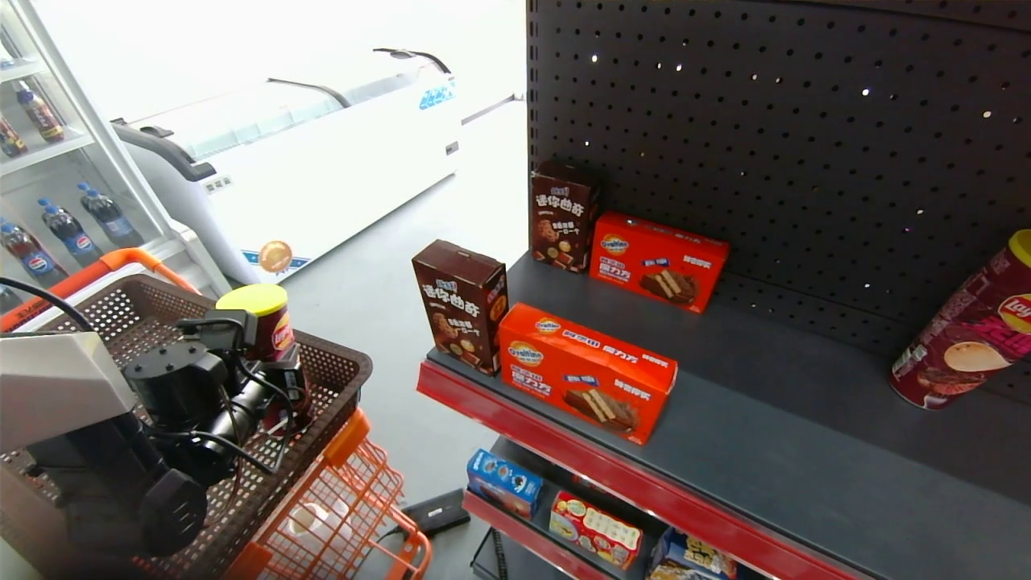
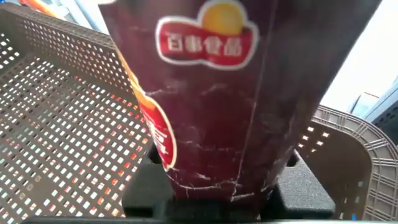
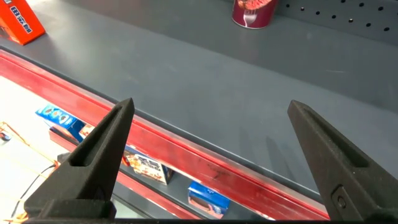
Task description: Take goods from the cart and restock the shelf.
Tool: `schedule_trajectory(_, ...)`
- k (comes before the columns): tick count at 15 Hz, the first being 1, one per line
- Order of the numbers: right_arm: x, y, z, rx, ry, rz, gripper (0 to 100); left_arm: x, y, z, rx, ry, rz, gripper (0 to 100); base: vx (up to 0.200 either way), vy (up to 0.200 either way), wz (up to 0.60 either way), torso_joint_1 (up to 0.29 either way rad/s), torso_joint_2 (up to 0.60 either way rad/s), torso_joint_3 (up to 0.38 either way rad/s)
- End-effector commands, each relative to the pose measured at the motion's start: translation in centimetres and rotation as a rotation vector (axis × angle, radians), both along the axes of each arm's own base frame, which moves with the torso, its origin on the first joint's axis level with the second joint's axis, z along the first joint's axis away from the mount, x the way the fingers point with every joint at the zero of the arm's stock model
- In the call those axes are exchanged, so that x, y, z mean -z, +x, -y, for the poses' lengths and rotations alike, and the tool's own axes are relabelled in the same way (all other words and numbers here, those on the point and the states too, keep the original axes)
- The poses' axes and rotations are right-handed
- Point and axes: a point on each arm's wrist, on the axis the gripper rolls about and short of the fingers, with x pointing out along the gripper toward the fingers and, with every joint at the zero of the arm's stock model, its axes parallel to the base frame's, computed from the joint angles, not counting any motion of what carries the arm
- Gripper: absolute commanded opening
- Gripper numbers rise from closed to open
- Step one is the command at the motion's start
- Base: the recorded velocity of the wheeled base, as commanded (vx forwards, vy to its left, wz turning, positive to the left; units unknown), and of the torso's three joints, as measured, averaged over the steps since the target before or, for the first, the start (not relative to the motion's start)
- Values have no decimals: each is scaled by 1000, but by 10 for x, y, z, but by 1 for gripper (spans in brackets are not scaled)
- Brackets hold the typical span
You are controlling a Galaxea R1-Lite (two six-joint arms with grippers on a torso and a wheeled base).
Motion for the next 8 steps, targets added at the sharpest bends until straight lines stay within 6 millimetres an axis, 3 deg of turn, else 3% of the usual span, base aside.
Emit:
schedule_trajectory(1, 0, 0, 0, 0, 0, 0, 100, -8, -4, 1, 2, 3, 21, 0, 0, 0, 0, 0, 0, 0)
schedule_trajectory(3, 0, 0, 0, 0, 0, 0, 100, -16, -6, 0, -1, 21, 41, 0, 0, 0, 0, 0, 0, 0)
schedule_trajectory(5, 0, 0, 0, -2, 0, -1, 100, -44, -11, 1, 2, 129, 109, 0, 0, 0, 0, 0, 0, 0)
schedule_trajectory(8, 0, 0, 0, 0, 0, -1, 100, -78, -27, 5, 13, 142, 168, 0, 0, 0, 0, 0, 0, 0)
